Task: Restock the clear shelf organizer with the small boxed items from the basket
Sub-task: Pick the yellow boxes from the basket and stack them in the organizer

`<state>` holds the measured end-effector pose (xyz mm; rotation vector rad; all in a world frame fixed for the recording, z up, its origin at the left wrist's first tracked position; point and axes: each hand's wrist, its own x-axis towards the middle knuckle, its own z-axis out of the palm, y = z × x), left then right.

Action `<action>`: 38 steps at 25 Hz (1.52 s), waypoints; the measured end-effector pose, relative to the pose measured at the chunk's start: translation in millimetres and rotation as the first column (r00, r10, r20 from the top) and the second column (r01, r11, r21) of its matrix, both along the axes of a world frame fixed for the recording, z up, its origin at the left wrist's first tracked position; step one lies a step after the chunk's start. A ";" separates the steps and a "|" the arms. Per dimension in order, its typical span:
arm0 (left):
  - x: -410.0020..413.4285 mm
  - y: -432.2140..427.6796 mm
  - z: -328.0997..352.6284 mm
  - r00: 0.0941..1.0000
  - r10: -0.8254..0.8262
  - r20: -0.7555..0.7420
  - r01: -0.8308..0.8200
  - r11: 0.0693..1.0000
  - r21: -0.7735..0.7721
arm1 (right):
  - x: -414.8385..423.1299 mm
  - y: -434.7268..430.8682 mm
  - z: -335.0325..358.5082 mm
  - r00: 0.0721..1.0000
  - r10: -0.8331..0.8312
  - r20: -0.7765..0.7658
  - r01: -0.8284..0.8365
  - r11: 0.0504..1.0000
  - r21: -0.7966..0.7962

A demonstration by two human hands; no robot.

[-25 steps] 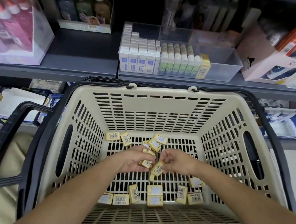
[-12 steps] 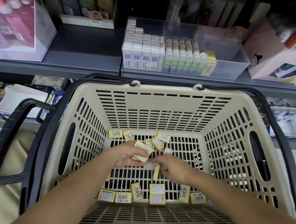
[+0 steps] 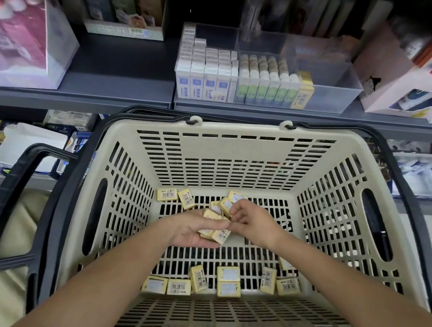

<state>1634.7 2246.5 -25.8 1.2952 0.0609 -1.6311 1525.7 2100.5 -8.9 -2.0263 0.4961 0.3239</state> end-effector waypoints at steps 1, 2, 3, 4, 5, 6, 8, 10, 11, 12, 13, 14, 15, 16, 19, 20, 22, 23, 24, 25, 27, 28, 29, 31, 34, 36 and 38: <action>-1.6 -1.7 -0.3 1.000 -0.008 -0.001 0.008 1.000 -0.007 | 0.4 0.0 1.3 0.999 -0.051 -0.005 0.051 0.997 0.058; -2.9 -3.5 -0.8 1.000 -0.015 0.002 0.015 1.000 -0.014 | 1.1 -1.8 2.6 0.996 -0.093 -0.017 0.094 0.986 0.135; -4.2 -5.1 -1.4 1.000 -0.024 0.011 0.025 1.000 -0.014 | 1.0 -5.7 4.4 0.992 -0.114 -0.047 0.121 0.974 0.192; -5.4 -6.3 -1.7 0.999 -0.032 0.025 0.032 0.999 -0.007 | 0.0 -11.5 7.4 0.991 -0.093 -0.100 0.112 0.974 0.197; -5.9 -7.3 -2.4 0.998 -0.039 0.043 0.038 0.999 0.007 | -2.5 -18.6 10.0 0.986 -0.022 -0.167 0.045 0.990 0.136; -6.4 -7.6 -3.1 0.997 -0.045 0.058 0.043 0.999 0.022 | -7.3 -27.1 10.9 0.961 0.094 -0.260 -0.093 0.996 0.016; -7.1 -8.4 -2.4 0.996 -0.059 0.071 0.055 0.997 0.046 | -21.5 -39.8 7.9 0.808 0.303 -0.505 -0.438 0.882 -0.172; -6.7 -8.6 0.2 0.996 -0.062 0.070 0.058 0.997 0.058 | -33.8 -40.5 0.1 0.668 0.349 -0.658 -0.594 0.782 -0.189; -6.6 -9.0 0.8 0.996 -0.062 0.070 0.058 0.996 0.062 | -37.7 -36.9 -4.5 0.639 0.350 -0.685 -0.622 0.759 -0.193; -6.9 -8.9 2.0 0.996 -0.061 0.072 0.056 0.996 0.066 | -39.4 -31.8 -8.7 0.627 0.356 -0.693 -0.645 0.736 -0.206; -7.1 -9.2 3.3 0.995 -0.060 0.077 0.055 0.996 0.066 | -40.4 -26.4 -11.9 0.622 0.364 -0.693 -0.663 0.716 -0.220; -7.3 -9.2 4.4 0.995 -0.055 0.081 0.050 0.997 0.060 | -40.8 -21.3 -14.9 0.621 0.373 -0.690 -0.674 0.703 -0.226; -7.5 -9.8 5.6 0.996 -0.044 0.082 0.040 0.998 0.051 | -40.7 -17.2 -16.2 0.621 0.384 -0.683 -0.674 0.706 -0.216; -7.1 -10.8 7.9 0.996 -0.024 0.083 0.021 0.999 0.041 | -39.1 -15.9 -15.4 0.627 0.395 -0.672 -0.660 0.727 -0.189; -5.2 -18.1 19.3 0.990 0.010 0.143 -0.012 1.000 0.007 | -27.1 -25.1 3.2 0.720 0.391 -0.573 -0.542 0.833 -0.113; -4.9 -23.0 24.6 0.985 0.014 0.173 -0.012 1.000 -0.014 | -20.6 -31.1 14.1 0.777 0.367 -0.511 -0.485 0.867 -0.114; -3.7 -33.4 40.1 0.975 0.046 0.217 -0.029 0.996 -0.083 | -6.4 -42.9 38.3 0.880 0.295 -0.373 -0.369 0.918 -0.144; -1.3 -39.7 50.0 0.968 0.068 0.242 -0.037 0.991 -0.129 | -0.2 -49.6 50.6 0.916 0.261 -0.305 -0.321 0.933 -0.163; 1.6 -45.8 61.1 0.960 0.093 0.265 -0.046 0.983 -0.177 | 4.4 -55.6 62.4 0.940 0.240 -0.242 -0.285 0.943 -0.171; 5.1 -51.6 74.1 0.952 0.126 0.280 -0.063 0.972 -0.226 | 7.9 -61.8 75.1 0.957 0.232 -0.176 -0.262 0.950 -0.172; 14.1 -63.4 102.7 0.929 0.212 0.304 -0.105 0.937 -0.332 | 12.6 -74.2 101.0 0.977 0.210 -0.049 -0.215 0.958 -0.189; 20.4 -70.9 118.1 0.908 0.253 0.335 -0.114 0.916 -0.384 | 15.4 -82.5 114.9 0.983 0.185 0.007 -0.179 0.959 -0.220; 26.4 -77.6 132.6 0.877 0.293 0.382 -0.114 0.897 -0.427 | 18.1 -90.0 127.8 0.986 0.154 0.059 -0.133 0.955 -0.264; 40.2 -91.7 156.3 0.772 0.375 0.513 -0.108 0.873 -0.475 | 24.9 -105.6 154.0 0.978 0.098 0.185 -0.029 0.938 -0.345; 57.8 -108.9 171.4 0.523 0.405 0.750 -0.108 0.904 -0.413 | 39.4 -134.1 187.0 0.927 -0.028 0.373 0.174 0.916 -0.362; 62.3 -117.3 170.7 0.422 0.383 0.822 -0.109 0.921 -0.374 | 53.7 -158.4 200.5 0.871 -0.111 0.479 0.317 0.872 -0.374; 64.1 -123.7 162.7 0.427 0.364 0.827 -0.101 0.929 -0.357 | 69.9 -181.5 206.0 0.831 -0.167 0.531 0.443 0.775 -0.451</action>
